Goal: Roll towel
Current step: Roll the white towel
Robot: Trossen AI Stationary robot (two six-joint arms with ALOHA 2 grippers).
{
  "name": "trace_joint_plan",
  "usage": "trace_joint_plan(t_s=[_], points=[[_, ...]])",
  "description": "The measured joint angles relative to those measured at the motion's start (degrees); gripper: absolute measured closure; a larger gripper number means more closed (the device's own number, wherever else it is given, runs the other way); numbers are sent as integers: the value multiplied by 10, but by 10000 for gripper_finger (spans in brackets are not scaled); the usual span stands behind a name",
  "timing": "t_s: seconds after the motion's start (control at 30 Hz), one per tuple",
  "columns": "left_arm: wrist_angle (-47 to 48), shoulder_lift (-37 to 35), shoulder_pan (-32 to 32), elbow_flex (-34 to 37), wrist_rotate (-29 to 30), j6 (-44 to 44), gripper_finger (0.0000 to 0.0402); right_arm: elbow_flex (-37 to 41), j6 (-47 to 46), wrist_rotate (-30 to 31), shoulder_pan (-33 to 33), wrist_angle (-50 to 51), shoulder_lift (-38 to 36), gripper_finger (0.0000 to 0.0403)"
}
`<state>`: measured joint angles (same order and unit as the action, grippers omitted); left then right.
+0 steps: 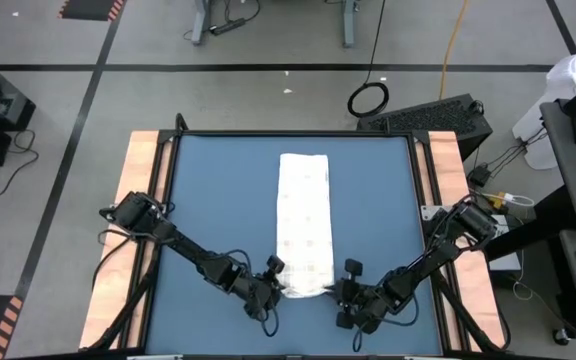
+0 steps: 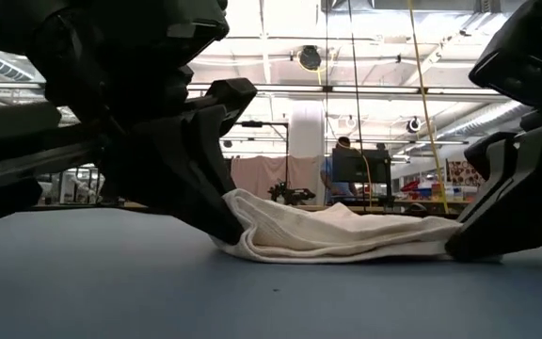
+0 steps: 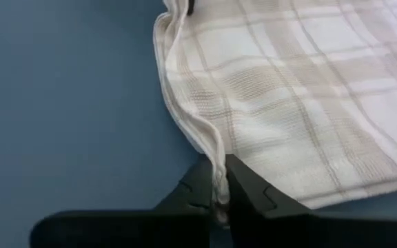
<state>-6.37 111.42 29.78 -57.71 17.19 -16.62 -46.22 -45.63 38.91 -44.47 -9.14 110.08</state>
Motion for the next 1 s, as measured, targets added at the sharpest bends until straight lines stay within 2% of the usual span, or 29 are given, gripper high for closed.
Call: trace_joint_plan(t_s=[0.13, 0.27, 0.4, 0.67, 1.0], points=[[1, 0, 0, 0, 33, 71, 380, 1, -29, -21, 1, 1, -14, 374], [10, 0, 6, 0, 55, 88, 358, 2, -55, -49, 0, 10, -43, 387], [-4, 0, 22, 0, 66, 95, 315, 3, -90, -61, 9, 19, -69, 396], [-9, 0, 61, 0, 155, 163, 219, 2, -124, -98, 29, 20, -92, 383], [-46, 1, 111, 0, 231, 178, 104, 1, -123, -90, 46, 18, -124, 387]])
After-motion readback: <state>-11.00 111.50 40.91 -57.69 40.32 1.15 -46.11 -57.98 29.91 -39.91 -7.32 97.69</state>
